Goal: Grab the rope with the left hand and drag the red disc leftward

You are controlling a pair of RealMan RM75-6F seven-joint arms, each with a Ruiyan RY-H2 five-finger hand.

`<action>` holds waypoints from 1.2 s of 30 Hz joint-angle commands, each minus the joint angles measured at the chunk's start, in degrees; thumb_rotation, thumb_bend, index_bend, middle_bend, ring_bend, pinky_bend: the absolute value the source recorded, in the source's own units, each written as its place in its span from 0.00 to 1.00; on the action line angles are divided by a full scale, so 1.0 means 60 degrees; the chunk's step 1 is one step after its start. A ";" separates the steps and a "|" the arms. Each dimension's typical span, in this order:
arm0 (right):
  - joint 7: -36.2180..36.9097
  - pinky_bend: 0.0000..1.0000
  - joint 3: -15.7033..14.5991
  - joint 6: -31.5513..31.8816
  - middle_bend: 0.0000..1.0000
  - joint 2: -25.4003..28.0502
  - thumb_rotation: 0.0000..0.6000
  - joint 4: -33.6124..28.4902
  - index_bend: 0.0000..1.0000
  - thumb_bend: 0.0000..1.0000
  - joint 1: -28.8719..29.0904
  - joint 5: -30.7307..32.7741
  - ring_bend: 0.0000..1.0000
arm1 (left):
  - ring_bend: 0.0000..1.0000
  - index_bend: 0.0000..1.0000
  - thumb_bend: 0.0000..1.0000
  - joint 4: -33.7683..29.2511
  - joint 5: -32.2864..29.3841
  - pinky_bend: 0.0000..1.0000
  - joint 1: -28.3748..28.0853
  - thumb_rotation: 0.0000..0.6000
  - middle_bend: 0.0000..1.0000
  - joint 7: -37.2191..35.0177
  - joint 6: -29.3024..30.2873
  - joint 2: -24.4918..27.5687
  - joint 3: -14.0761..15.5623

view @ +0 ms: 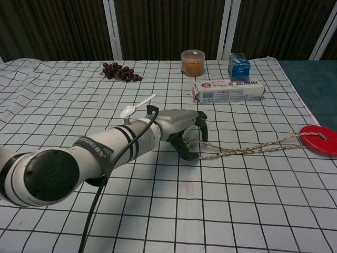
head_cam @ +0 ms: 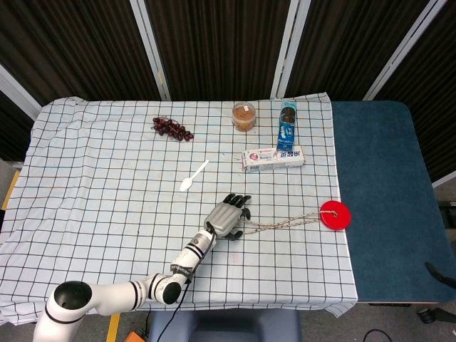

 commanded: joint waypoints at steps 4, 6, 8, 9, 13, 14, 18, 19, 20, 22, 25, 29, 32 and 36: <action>-0.0027 0.00 0.0000 -0.0016 0.00 0.0009 1.00 -0.0020 0.00 0.27 -0.0006 0.0010 0.00 | 0.00 0.44 0.39 0.0189 -0.0019 0.04 -0.0050 1.00 0.04 -0.0111 -0.0048 -0.0094 0.0022; -0.0029 0.00 0.0008 -0.0037 0.00 0.0003 1.00 -0.0012 0.00 0.27 -0.0002 0.0031 0.00 | 0.00 0.46 0.41 0.0203 0.0012 0.04 -0.0044 1.00 0.05 -0.0162 -0.0001 -0.0107 0.0022; -0.0028 0.00 0.0008 -0.0061 0.00 -0.0006 1.00 0.0004 0.00 0.27 0.0005 0.0037 0.00 | 0.00 0.50 0.43 0.0177 0.0087 0.04 -0.0027 1.00 0.06 -0.0179 0.0098 -0.0097 0.0039; -0.0035 0.00 0.0008 -0.0069 0.00 -0.0010 1.00 0.0008 0.00 0.27 0.0012 0.0032 0.00 | 0.00 0.53 0.45 0.0158 0.0116 0.04 -0.0015 1.00 0.07 -0.0175 0.0150 -0.0092 0.0051; -0.0049 0.00 -0.0001 -0.0094 0.00 -0.0032 1.00 0.0031 0.00 0.27 0.0016 0.0030 0.00 | 0.00 0.63 0.54 0.0039 0.0137 0.05 0.0058 1.00 0.12 -0.0144 0.0256 -0.0016 0.0108; -0.0053 0.00 -0.0003 -0.0095 0.00 -0.0039 1.00 0.0038 0.00 0.27 0.0015 0.0029 0.00 | 0.00 0.65 0.57 0.0009 0.0135 0.05 0.0091 1.00 0.13 -0.0123 0.0314 0.0007 0.0124; -0.0051 0.00 -0.0003 -0.0097 0.00 -0.0049 1.00 0.0055 0.00 0.27 0.0000 0.0046 0.00 | 0.00 0.78 0.69 -0.0236 0.0210 0.08 0.0293 1.00 0.18 -0.0034 0.0659 0.0135 0.0236; -0.0050 0.00 -0.0002 -0.0094 0.00 -0.0049 1.00 0.0053 0.00 0.27 -0.0001 0.0045 0.00 | 0.00 0.81 0.71 -0.0357 0.0252 0.08 0.0363 1.00 0.19 0.0020 0.0770 0.0212 0.0290; -0.0050 0.00 -0.0002 -0.0093 0.00 -0.0046 1.00 0.0049 0.00 0.27 -0.0004 0.0045 0.00 | 0.00 0.82 0.72 -0.0573 0.0318 0.08 0.0483 1.00 0.20 0.0121 0.0956 0.0359 0.0380; -0.0055 0.00 -0.0002 -0.0082 0.00 -0.0042 1.00 0.0042 0.00 0.27 -0.0007 0.0036 0.00 | 0.00 0.84 0.75 -0.1036 0.0420 0.08 0.0735 1.00 0.20 0.0300 0.1328 0.0678 0.0536; -0.0081 0.00 0.0001 -0.0083 0.00 -0.0042 1.00 0.0027 0.00 0.27 -0.0001 0.0026 0.00 | 0.00 0.84 0.75 -0.2182 0.0602 0.08 0.1369 1.00 0.21 0.0612 0.2150 0.1506 0.0885; -0.0158 0.00 -0.0008 -0.0107 0.00 -0.0049 1.00 -0.0023 0.00 0.27 0.0034 -0.0018 0.00 | 0.00 0.84 0.75 -0.3708 0.0756 0.08 0.2438 1.00 0.21 0.0927 0.3231 0.3097 0.1508; -0.0235 0.00 -0.0013 -0.0091 0.00 -0.0093 1.00 -0.0046 0.00 0.27 0.0047 -0.0047 0.00 | 0.00 0.85 0.75 -0.4530 0.0984 0.08 0.3224 1.00 0.20 0.0852 0.3994 0.4273 0.1940; -0.0349 0.00 -0.0027 -0.0199 0.00 -0.0168 1.00 -0.0063 0.00 0.27 0.0126 -0.0069 0.00 | 0.00 0.85 0.75 -0.4988 0.1339 0.08 0.4227 1.00 0.20 0.0127 0.4799 0.5533 0.2406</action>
